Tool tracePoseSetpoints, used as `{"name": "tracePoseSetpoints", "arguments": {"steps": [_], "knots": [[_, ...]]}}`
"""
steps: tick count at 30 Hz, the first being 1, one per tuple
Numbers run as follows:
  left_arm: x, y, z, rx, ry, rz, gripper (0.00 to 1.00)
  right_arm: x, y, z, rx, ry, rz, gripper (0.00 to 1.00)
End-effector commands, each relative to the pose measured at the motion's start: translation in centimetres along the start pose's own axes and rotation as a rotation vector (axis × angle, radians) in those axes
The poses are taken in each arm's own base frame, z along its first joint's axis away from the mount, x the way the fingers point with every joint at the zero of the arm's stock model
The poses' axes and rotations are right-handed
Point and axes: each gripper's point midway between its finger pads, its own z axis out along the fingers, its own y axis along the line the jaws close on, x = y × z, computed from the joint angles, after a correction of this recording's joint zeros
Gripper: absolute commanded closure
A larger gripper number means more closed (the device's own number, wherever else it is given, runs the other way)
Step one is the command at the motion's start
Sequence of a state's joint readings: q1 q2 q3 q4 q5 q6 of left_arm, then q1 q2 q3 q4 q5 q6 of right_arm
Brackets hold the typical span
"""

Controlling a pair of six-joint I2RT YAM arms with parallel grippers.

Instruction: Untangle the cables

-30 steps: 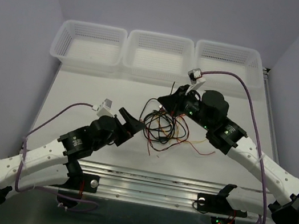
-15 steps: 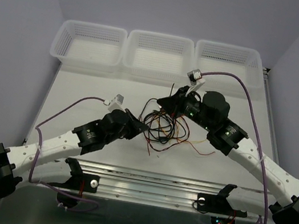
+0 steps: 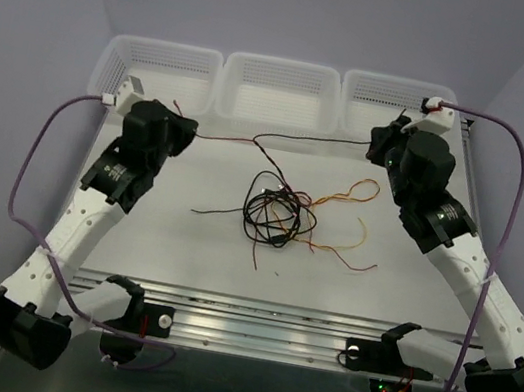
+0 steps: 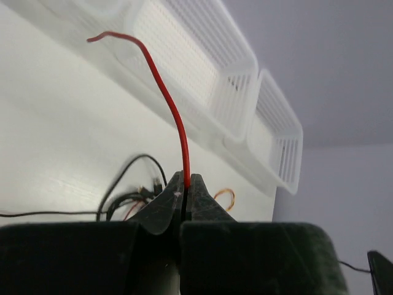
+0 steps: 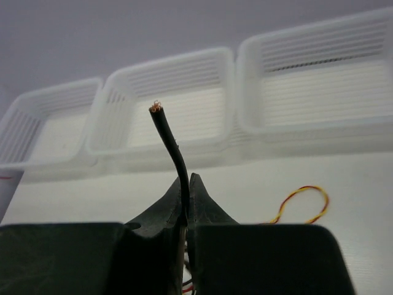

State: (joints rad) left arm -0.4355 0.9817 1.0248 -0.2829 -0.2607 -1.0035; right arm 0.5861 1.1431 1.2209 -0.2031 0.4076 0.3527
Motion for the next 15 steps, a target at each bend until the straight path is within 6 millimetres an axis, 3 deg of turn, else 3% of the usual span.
{"name": "tracePoseSetpoints", "arguments": {"steps": [1,2,3,5,6,7,8,10,15], "knots": [[-10.1,-1.0,-0.1,-0.052,-0.168,0.118,1.00,-8.6,-6.6,-2.3,0.267,-0.214,-0.009,0.99],[-11.7,-1.0,-0.3,-0.074,-0.178,0.143,1.00,-9.4,-7.4,-2.6,0.302,-0.232,-0.029,0.99],[-15.6,-2.1,-0.7,-0.083,-0.260,0.123,1.00,-10.3,-8.8,-2.9,0.364,-0.255,-0.032,0.99],[-18.5,-3.0,-1.3,-0.090,-0.308,0.148,1.00,-11.9,-9.9,-3.5,0.415,-0.290,-0.045,0.99],[-20.5,-2.3,-0.8,-0.122,-0.338,0.143,1.00,-12.5,-11.1,-3.8,0.461,-0.307,-0.047,0.99],[-22.1,-4.5,-1.9,-0.061,-0.358,0.155,1.00,-13.1,-11.7,-3.9,0.487,-0.316,-0.057,0.99],[-22.8,-4.1,-1.2,-0.082,-0.347,0.159,1.00,-13.4,-12.2,-4.1,0.506,-0.322,-0.059,0.99],[-25.4,-5.3,-2.5,-0.060,-0.395,0.167,1.00,-13.8,-13.7,-4.2,0.552,-0.330,-0.064,0.99],[-28.7,-4.5,-3.7,-0.097,-0.447,0.166,1.00,-13.5,-17.2,-4.0,0.643,-0.317,-0.077,0.99]]}}
